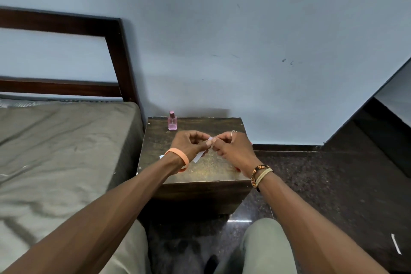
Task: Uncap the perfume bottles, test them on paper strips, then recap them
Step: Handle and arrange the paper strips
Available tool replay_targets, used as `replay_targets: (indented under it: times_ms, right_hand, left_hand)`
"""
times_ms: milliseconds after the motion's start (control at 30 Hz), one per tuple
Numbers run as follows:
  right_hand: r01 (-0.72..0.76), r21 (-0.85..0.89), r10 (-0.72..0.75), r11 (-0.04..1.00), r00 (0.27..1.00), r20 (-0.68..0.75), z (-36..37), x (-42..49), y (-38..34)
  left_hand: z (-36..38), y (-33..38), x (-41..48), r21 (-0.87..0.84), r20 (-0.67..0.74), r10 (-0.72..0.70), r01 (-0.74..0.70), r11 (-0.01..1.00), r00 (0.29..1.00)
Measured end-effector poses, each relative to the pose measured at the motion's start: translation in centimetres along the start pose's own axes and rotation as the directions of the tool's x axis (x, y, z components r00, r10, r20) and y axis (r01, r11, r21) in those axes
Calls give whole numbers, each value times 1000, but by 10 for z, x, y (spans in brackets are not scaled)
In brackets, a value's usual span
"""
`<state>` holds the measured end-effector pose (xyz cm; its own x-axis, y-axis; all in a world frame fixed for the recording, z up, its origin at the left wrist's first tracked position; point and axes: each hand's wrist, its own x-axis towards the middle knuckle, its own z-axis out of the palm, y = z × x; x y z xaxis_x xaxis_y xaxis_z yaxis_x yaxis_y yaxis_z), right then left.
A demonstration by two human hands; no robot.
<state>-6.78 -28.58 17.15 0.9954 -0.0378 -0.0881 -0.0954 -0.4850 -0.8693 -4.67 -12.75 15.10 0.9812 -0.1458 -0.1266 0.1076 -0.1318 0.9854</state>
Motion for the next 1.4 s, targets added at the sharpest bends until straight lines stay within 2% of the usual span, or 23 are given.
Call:
replay_targets:
  times_ms: [100, 433, 500, 567, 633, 667, 700, 767, 800, 867, 900, 933, 967, 1033, 1067, 1100, 1133, 1200, 1233, 1267, 1300, 1333, 1400]
  right_hand:
    - [28, 8, -29, 1000, 999, 32, 4, -12, -18]
    - [17, -162, -9, 987, 999, 51, -4, -31, -48]
    - [18, -215, -13, 977, 1000, 27, -9, -32, -52]
    - [-14, -102, 12, 995, 1000, -26, -21, -33, -59]
    - [-86, 191, 84, 978, 996, 21, -37, -35, -66]
    - [-133, 250, 126, 959, 991, 42, -42, -34, -64]
    - [-172, 222, 167, 960, 985, 42, -44, -32, -62]
    - [-151, -126, 151, 980, 988, -12, -43, -37, -59]
    - [-110, -131, 114, 985, 993, 22, -44, -37, -56]
    - [-84, 152, 61, 985, 986, 154, -48, -39, -60]
    - [-98, 336, 35, 937, 981, 188, -51, -41, -65]
    - [-106, 410, 29, 906, 982, 188, -52, -40, -64]
    - [-169, 388, 104, 906, 977, 184, -50, -35, -62]
    - [-150, -12, 150, 989, 980, 130, -42, -37, -59]
    - [-162, -49, 168, 986, 975, 146, -41, -39, -59]
    - [-199, 37, 188, 979, 962, 198, -42, -41, -60]
    - [-158, 123, 125, 980, 962, 245, -45, -43, -63]
    - [-174, 310, 103, 935, 967, 232, -48, -41, -67]
    - [-222, 245, 168, 944, 960, 223, -47, -39, -64]
    - [-169, 61, 157, 984, 973, 168, -44, -37, -60]
    - [-158, -50, 163, 986, 980, 116, -41, -39, -59]
    - [-194, 18, 188, 981, 966, 176, -41, -39, -58]
    - [-197, 334, 99, 922, 953, 288, -46, -40, -62]
  left_hand:
    - [-11, 8, -12, -12, -3, 12, -12, 1000, 1000]
    - [-16, 23, -33, 39, -17, 113, -113, 993, 993]
    - [-15, 29, -35, 7, -66, 112, -112, 994, 992]
    - [-16, 36, -33, -94, -149, 66, -81, 992, 987]
    - [-23, 37, -25, -160, -269, 13, -58, 985, 963]
    - [-27, 37, -22, -135, -331, 9, -56, 989, 944]
    - [-32, 36, -19, -77, -378, 16, -49, 996, 926]
    - [-38, 33, -16, 83, -409, 42, -9, 997, 912]
    - [-39, 33, -17, 161, -400, 58, 8, 987, 915]
    - [-39, 32, -20, 276, -372, 87, 21, 961, 924]
    - [-38, 31, -22, 310, -358, 94, 23, 950, 929]
    - [-38, 29, -23, 332, -350, 99, 24, 943, 932]
    - [-37, 27, -25, 348, -346, 101, 27, 937, 933]
    - [-35, 24, -27, 380, -347, 112, 31, 925, 931]
    - [-34, 24, -26, 389, -347, 115, 32, 921, 931]
    - [-34, 23, -25, 394, -343, 117, 30, 919, 932]
    - [-34, 24, -24, 398, -336, 118, 27, 917, 934]
    - [-32, 25, -22, 408, -312, 116, 23, 913, 943]
    - [-32, 25, -21, 407, -305, 113, 23, 913, 946]
    - [-31, 25, -21, 405, -304, 109, 24, 914, 946]
    - [-30, 25, -21, 405, -302, 109, 24, 914, 947]
    - [-29, 25, -20, 409, -295, 112, 20, 912, 949]
    - [-28, 26, -18, 409, -280, 117, 8, 912, 953]
